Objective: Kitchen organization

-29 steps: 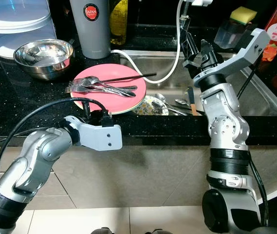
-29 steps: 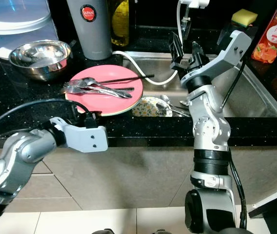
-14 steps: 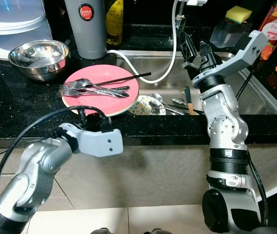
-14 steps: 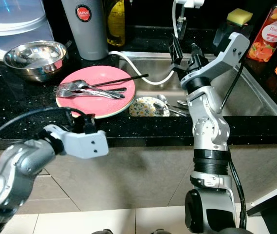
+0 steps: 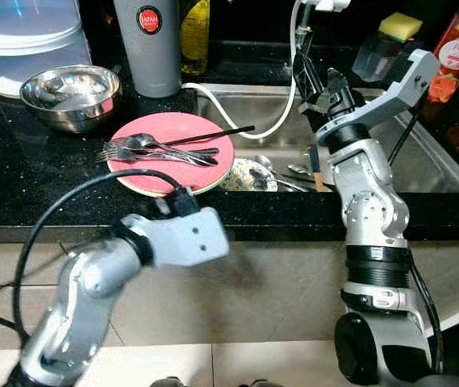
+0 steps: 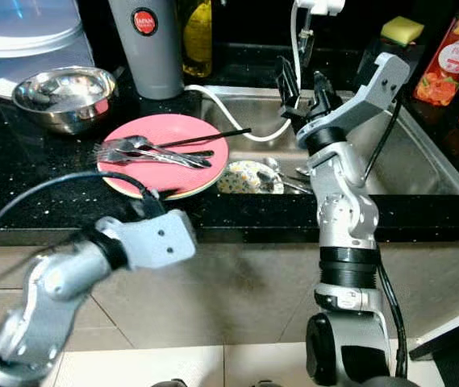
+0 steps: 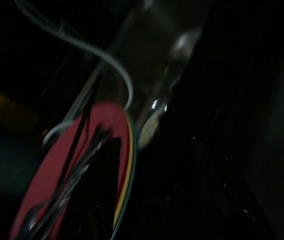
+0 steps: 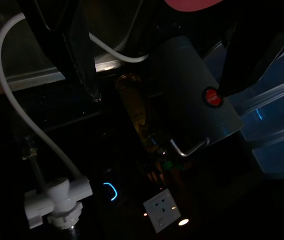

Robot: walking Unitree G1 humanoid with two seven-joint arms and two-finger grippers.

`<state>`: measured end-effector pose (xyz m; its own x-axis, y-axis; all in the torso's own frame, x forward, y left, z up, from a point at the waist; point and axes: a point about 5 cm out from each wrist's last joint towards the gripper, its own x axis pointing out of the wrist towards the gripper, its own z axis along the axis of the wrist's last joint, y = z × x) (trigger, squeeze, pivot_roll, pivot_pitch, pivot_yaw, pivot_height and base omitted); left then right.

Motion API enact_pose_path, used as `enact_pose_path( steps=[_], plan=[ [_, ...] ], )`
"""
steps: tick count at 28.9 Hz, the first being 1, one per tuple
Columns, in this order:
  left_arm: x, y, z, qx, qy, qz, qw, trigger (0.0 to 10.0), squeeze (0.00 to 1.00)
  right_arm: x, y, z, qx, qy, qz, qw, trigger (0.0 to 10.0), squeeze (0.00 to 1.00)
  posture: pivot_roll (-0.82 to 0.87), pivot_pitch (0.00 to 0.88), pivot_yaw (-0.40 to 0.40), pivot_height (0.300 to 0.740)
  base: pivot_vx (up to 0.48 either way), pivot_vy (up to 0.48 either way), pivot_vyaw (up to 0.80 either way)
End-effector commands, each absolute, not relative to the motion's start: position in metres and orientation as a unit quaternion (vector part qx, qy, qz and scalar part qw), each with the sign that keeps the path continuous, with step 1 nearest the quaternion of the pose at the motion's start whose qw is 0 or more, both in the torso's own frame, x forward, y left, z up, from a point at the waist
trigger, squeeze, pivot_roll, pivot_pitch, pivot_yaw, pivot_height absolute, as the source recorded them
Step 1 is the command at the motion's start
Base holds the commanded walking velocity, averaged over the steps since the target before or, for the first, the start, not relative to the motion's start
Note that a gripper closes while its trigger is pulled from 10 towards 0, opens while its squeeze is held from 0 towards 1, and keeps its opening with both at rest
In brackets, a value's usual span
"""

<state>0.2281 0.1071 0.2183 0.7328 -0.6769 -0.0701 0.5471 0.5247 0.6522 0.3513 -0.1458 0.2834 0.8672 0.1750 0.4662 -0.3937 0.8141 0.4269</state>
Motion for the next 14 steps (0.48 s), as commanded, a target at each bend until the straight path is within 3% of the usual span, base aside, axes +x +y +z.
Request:
enact_pose_path(
  steps=[1, 4, 6, 8, 14],
  plan=[
    [0.224, 0.102, 0.229, 0.269, -0.113, -0.376, 0.879, 10.0, 0.0, 0.353, -0.147, 0.285, 0.264, -0.212, 0.15, 0.929, 10.0, 0.0, 0.16, 0.038, -0.074, 0.74, 0.0, 0.0, 0.0],
    [0.233, 0.107, 0.253, 0.17, -0.156, -0.333, 0.914, 10.0, 0.0, 0.353, -0.147, 0.286, 0.263, -0.212, 0.15, 0.929, 10.0, 0.0, 0.16, 0.037, -0.075, 0.74, 0.0, 0.0, 0.0],
    [0.237, 0.111, 0.259, 0.149, -0.169, -0.307, 0.925, 10.0, 0.0, 0.353, -0.147, 0.286, 0.263, -0.212, 0.15, 0.929, 10.0, 0.0, 0.16, 0.037, -0.075, 0.74, 0.0, 0.0, 0.0],
    [0.268, 0.143, 0.266, 0.1, -0.17, -0.167, 0.966, 10.0, 0.0, 0.355, -0.147, 0.286, 0.264, -0.213, 0.149, 0.929, 10.0, 0.0, 0.16, 0.034, -0.079, 0.74, 0.0, 0.0, 0.0],
    [0.297, 0.171, 0.264, 0.026, -0.115, -0.065, 0.991, 10.0, 0.0, 0.355, -0.144, 0.288, 0.256, -0.216, 0.154, 0.93, 10.0, 0.0, 0.16, 0.031, -0.081, 0.74, 0.0, 0.0, 0.0]
  ],
)
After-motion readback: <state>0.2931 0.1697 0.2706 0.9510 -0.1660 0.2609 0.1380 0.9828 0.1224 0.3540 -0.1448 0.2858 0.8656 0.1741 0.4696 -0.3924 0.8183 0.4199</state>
